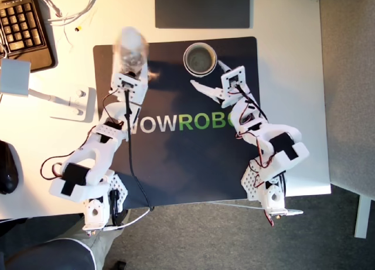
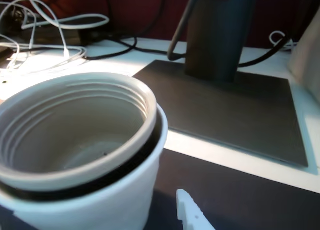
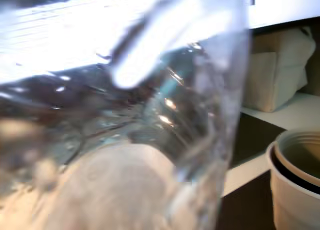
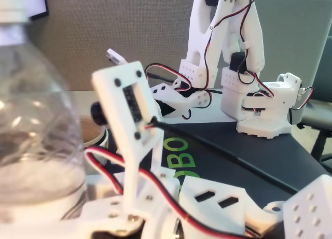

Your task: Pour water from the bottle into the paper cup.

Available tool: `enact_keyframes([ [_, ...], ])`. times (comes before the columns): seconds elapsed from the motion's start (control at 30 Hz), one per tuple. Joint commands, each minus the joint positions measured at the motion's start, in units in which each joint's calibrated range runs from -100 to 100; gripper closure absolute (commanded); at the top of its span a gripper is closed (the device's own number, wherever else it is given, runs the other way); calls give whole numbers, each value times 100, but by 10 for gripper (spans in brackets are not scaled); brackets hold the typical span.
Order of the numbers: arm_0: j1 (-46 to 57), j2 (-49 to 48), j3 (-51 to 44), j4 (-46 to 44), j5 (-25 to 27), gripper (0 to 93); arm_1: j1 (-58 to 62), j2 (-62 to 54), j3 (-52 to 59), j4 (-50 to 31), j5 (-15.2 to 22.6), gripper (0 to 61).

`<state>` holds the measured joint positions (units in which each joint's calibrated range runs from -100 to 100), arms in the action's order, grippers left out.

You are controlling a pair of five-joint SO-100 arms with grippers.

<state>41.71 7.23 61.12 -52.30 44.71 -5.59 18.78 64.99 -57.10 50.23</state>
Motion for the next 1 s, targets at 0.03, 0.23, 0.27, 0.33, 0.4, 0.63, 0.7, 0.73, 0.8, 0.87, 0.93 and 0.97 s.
enact_keyframes([
  [0.03, -100, -236, -156, -135, -54, 927, -128, 76, -915, 309, -49, 187],
  [0.23, -74, -627, -365, 45, -327, 927, -68, 307, -1978, 947, -39, 185],
  [0.27, -74, -897, -619, 322, -410, 927, -68, 307, -2160, 1028, -39, 184],
  [0.33, -47, -1183, -910, 762, -479, 927, -116, 307, -2305, 1036, -24, 182],
  [0.4, -47, -1531, -1274, 1218, -542, 927, -200, 307, -2432, 1036, -39, 182],
  [0.63, -100, -2296, -2737, 2521, -752, 927, -690, 445, -2414, 1069, -230, 247],
  [0.7, -47, -2408, -3264, 3034, -1006, 927, -618, 428, -2341, 1347, -239, 374],
  [0.73, -8, -2478, -3582, 3320, -1231, 927, -570, 333, -2205, 1388, -352, 498],
  [0.8, 31, -2600, -4072, 4020, -1651, 927, -546, 239, -2114, 1388, -425, 572],
  [0.87, 96, -2626, -4718, 4770, -2032, 927, -546, 222, -2042, 1388, -454, 611],
  [0.93, 162, -2617, -5435, 5535, -2379, 927, -522, 50, -1896, 1388, -498, 612],
  [0.97, 188, -2591, -5735, 5878, -2520, 927, -499, -79, -1842, 1396, -523, 612],
])
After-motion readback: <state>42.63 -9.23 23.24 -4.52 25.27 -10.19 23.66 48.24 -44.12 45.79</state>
